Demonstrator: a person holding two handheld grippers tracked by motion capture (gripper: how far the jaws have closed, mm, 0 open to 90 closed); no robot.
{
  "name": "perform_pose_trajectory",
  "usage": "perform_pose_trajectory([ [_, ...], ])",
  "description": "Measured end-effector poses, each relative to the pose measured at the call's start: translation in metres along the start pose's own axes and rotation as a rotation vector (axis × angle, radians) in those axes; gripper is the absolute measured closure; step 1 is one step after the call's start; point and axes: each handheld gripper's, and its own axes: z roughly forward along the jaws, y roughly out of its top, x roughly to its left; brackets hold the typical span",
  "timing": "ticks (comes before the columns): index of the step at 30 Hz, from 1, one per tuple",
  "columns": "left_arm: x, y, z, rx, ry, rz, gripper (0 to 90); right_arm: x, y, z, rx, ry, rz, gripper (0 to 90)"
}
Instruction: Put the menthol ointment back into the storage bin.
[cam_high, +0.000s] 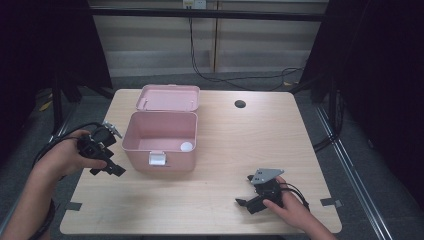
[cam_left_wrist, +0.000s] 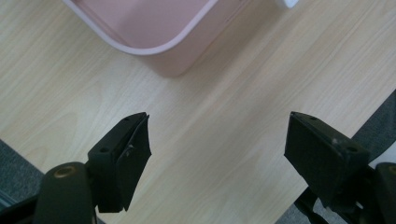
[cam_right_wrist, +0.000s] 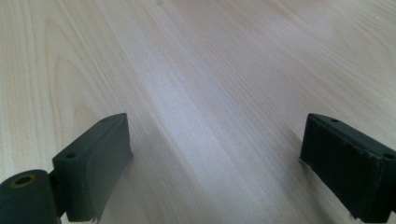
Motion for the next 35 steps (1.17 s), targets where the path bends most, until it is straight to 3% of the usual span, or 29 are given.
perform_pose_trajectory([
  [6, -0.003, -0.006, 0.016, -0.004, -0.018, 0.015, 22.0, 0.0, 0.0, 0.0, 0.0, 0.0, 0.0, 8.1],
  [18, -0.007, -0.014, 0.056, -0.033, -0.048, -0.006, 22.0, 0.0, 0.0, 0.0, 0.0, 0.0, 0.0, 8.1],
  [23, -0.01, -0.016, 0.068, -0.065, -0.053, -0.015, 22.1, 0.0, 0.0, 0.0, 0.0, 0.0, 0.0, 8.1],
  [31, -0.017, -0.018, 0.086, -0.094, -0.082, 0.016, 22.0, 0.0, 0.0, 0.0, 0.0, 0.0, 0.0, 8.0],
  [35, -0.018, -0.018, 0.088, -0.081, -0.073, 0.014, 22.0, 0.0, 0.0, 0.0, 0.0, 0.0, 0.0, 8.1],
])
